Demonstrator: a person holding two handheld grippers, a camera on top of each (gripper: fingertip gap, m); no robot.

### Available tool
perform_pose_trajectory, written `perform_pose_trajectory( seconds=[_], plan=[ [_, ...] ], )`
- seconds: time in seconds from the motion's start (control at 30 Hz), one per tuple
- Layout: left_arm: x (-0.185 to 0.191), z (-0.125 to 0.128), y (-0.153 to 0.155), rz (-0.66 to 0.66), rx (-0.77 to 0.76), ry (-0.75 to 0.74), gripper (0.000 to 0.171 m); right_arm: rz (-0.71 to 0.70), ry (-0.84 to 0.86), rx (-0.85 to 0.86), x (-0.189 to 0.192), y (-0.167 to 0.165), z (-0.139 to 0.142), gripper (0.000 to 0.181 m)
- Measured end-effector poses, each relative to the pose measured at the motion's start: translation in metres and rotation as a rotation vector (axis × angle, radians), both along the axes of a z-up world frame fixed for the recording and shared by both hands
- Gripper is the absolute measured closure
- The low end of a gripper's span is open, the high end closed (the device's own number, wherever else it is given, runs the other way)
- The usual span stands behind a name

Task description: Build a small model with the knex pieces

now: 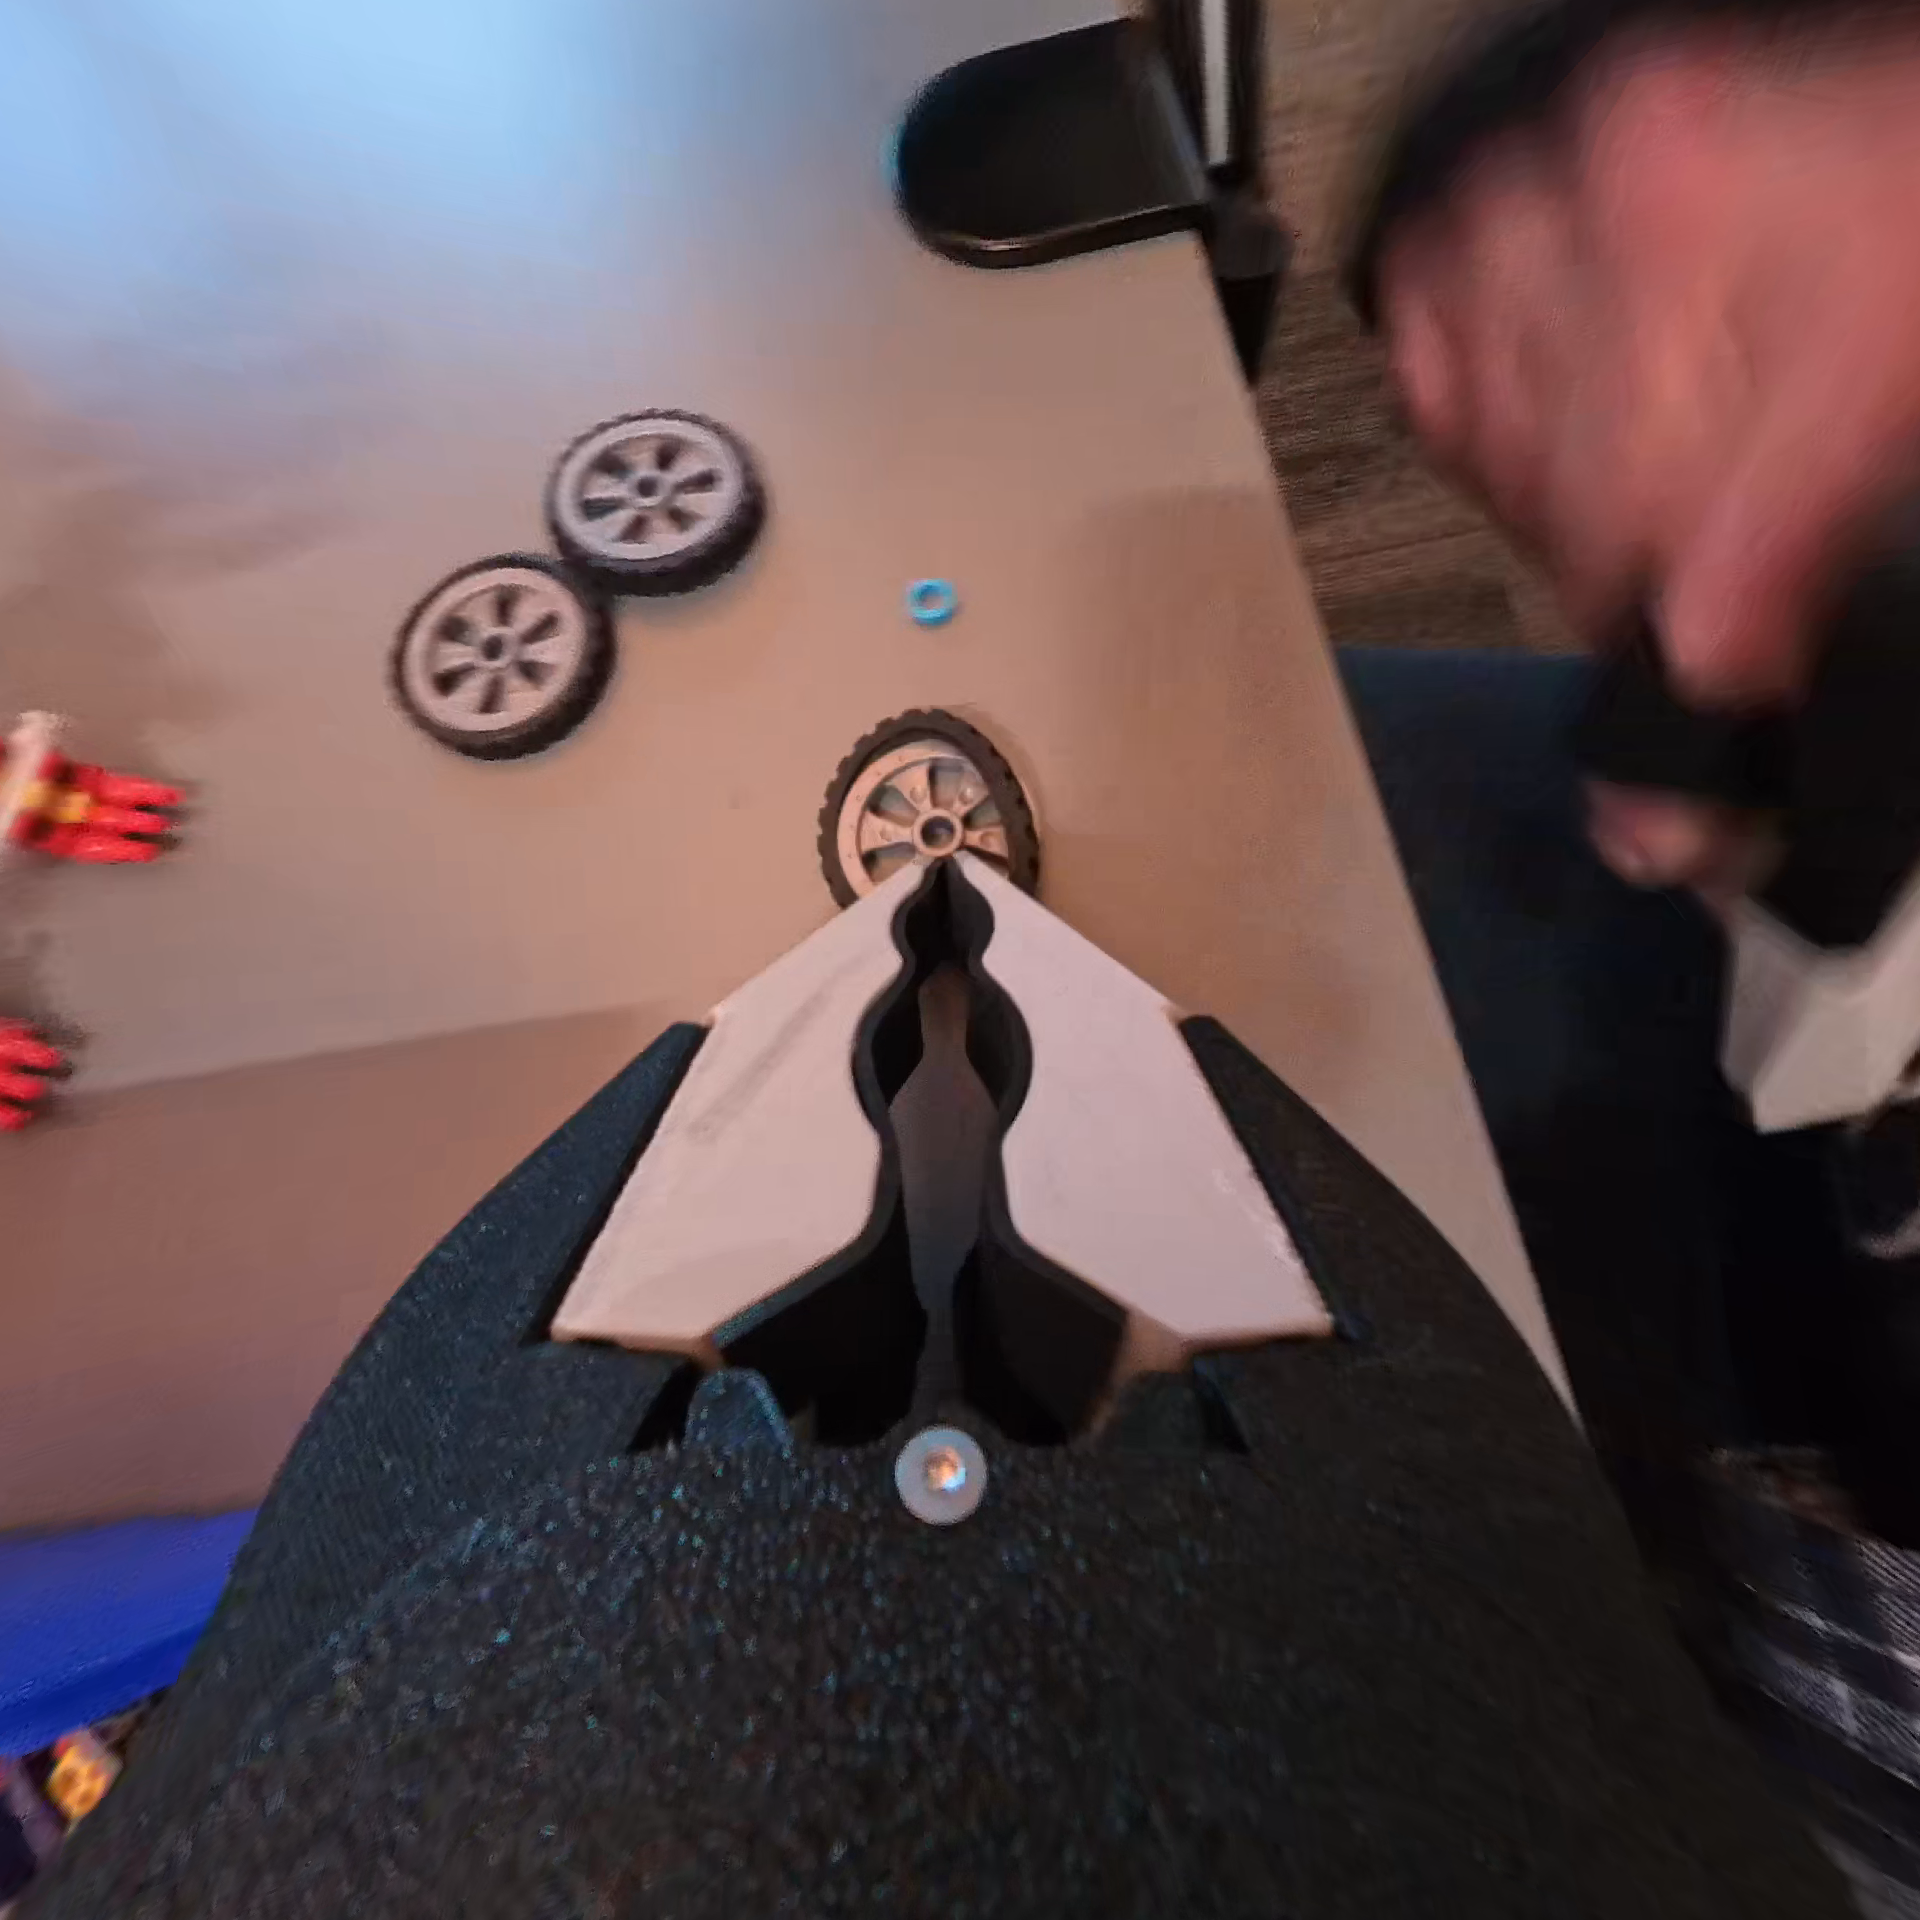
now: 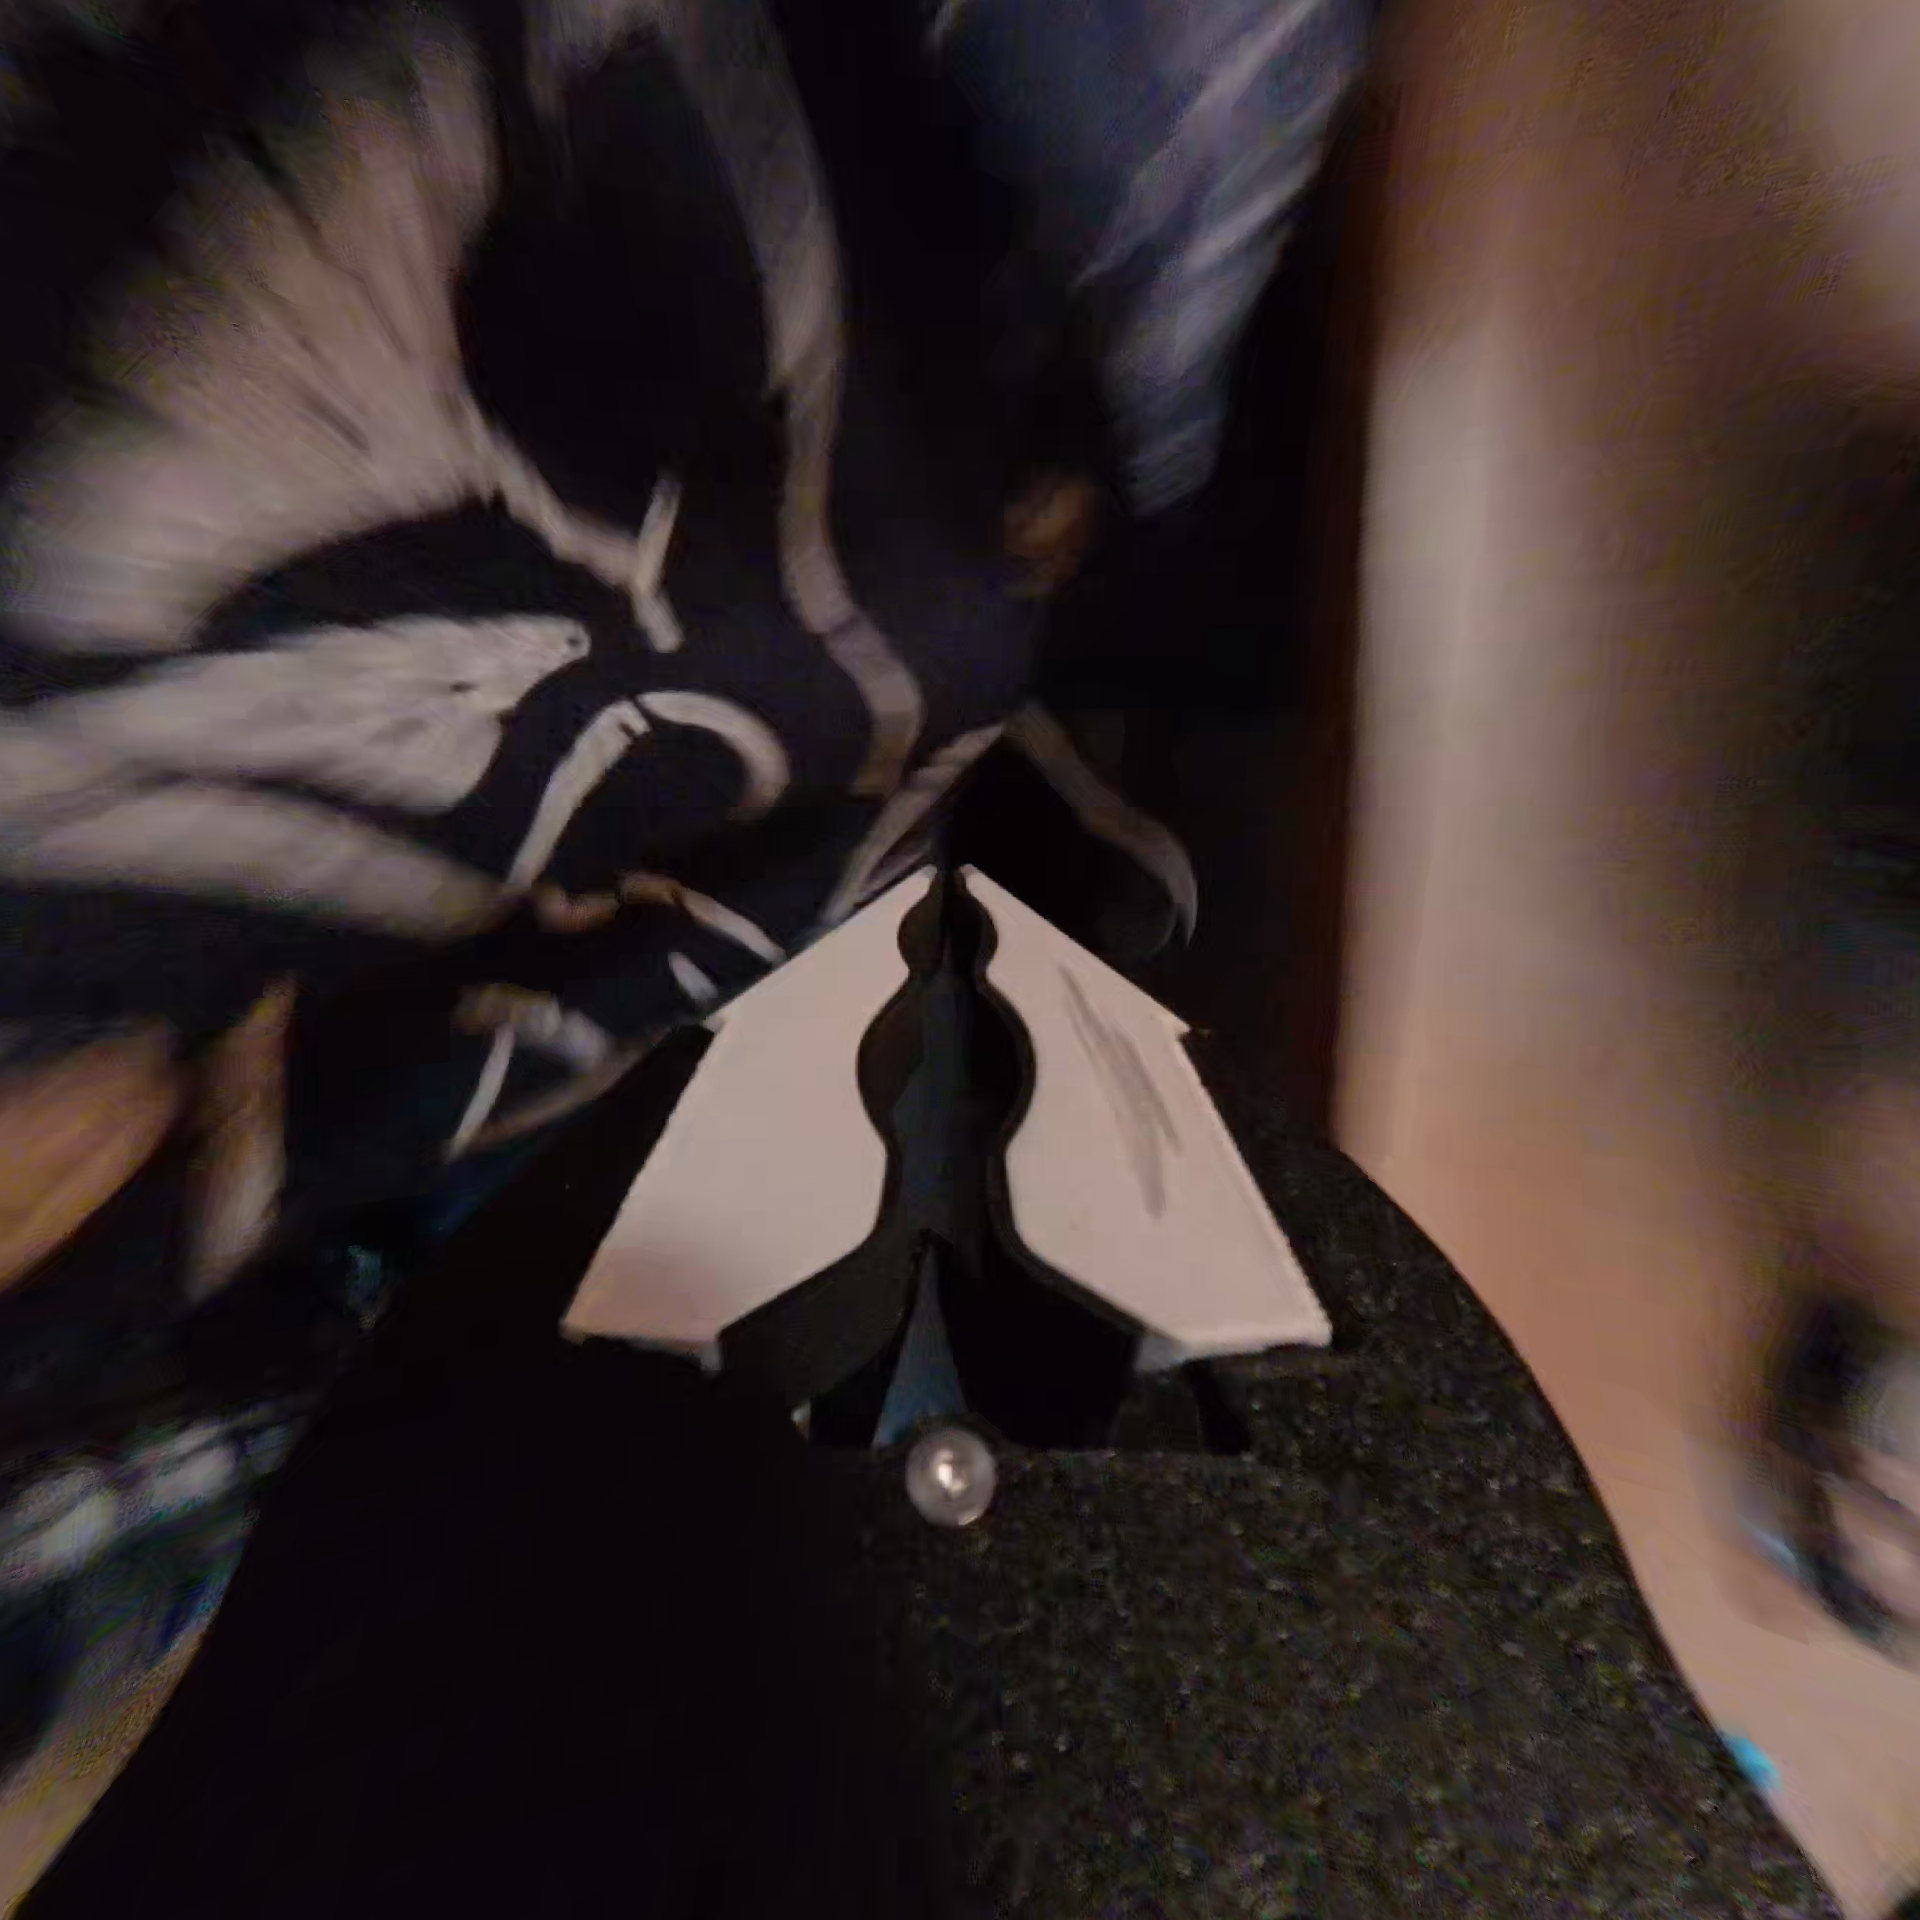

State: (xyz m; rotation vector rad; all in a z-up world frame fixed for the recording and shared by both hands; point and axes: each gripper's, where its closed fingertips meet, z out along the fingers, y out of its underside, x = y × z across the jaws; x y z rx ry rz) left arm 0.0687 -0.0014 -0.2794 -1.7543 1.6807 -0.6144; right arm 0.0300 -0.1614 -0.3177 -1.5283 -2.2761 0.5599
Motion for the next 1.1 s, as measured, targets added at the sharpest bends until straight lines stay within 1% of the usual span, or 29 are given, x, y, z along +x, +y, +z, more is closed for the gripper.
perform_pose_trajectory(
  seconds=[0.03,0.07,0.1,0.13,0.2,0.27,0.3,0.37,0.47,0.5,0.53,0.6,0.67,0.73,0.8,0.87,1.1],
  plan=[
    [0.001,0.000,0.002,-0.001,-0.025,-0.002,0.171,0.032,-0.119,0.120,0.010,0.001,-0.031,0.181],
    [0.001,0.000,0.002,0.000,-0.069,-0.005,0.171,0.046,-0.200,0.190,0.018,-0.003,-0.059,0.181],
    [0.001,0.000,0.002,-0.004,-0.070,-0.003,0.171,-0.016,-0.138,0.127,0.013,-0.009,-0.059,0.181],
    [0.001,0.000,0.002,-0.002,-0.068,-0.004,0.171,-0.088,-0.073,0.125,0.008,-0.001,-0.043,0.181],
    [0.001,0.000,0.002,0.001,-0.084,-0.003,0.171,-0.191,0.003,0.178,0.010,0.026,-0.009,0.181],
    [0.001,0.000,0.002,0.001,-0.093,-0.004,0.171,-0.285,0.040,0.232,0.023,0.054,0.015,0.181],
    [0.001,0.000,0.002,0.001,-0.105,-0.005,0.171,-0.322,0.083,0.220,0.025,0.061,0.027,0.181],
    [0.002,0.000,0.002,0.004,-0.100,-0.005,0.171,-0.374,0.163,0.182,0.030,0.068,0.046,0.181],
    [0.001,0.001,0.002,0.030,-0.082,-0.006,0.171,-0.511,0.250,0.164,0.041,0.092,0.070,0.181],
    [0.002,0.001,0.002,0.045,-0.083,-0.005,0.171,-0.556,0.266,0.160,0.044,0.100,0.074,0.181],
    [0.003,0.001,0.000,0.055,-0.099,-0.006,0.171,-0.604,0.260,0.185,0.050,0.110,0.074,0.180],
    [0.005,0.001,-0.007,0.050,-0.100,-0.002,0.171,-0.659,0.235,0.209,0.057,0.124,0.069,0.165],
    [0.007,0.001,-0.007,0.074,-0.091,-0.001,0.171,-0.769,0.203,0.191,0.065,0.140,0.061,0.165],
    [0.008,0.001,-0.007,0.107,-0.079,0.001,0.171,-0.888,0.206,0.099,0.068,0.151,0.055,0.163],
    [0.008,0.001,-0.007,0.150,-0.069,0.002,0.171,-0.962,0.248,0.003,0.064,0.155,0.053,0.164],
    [0.007,0.001,-0.006,0.187,-0.028,0.009,0.171,-1.000,0.244,-0.033,0.063,0.157,0.048,0.164],
    [0.004,0.002,-0.005,0.261,0.078,0.049,0.171,-1.079,0.290,-0.174,0.060,0.160,0.047,0.164]
  ],
)
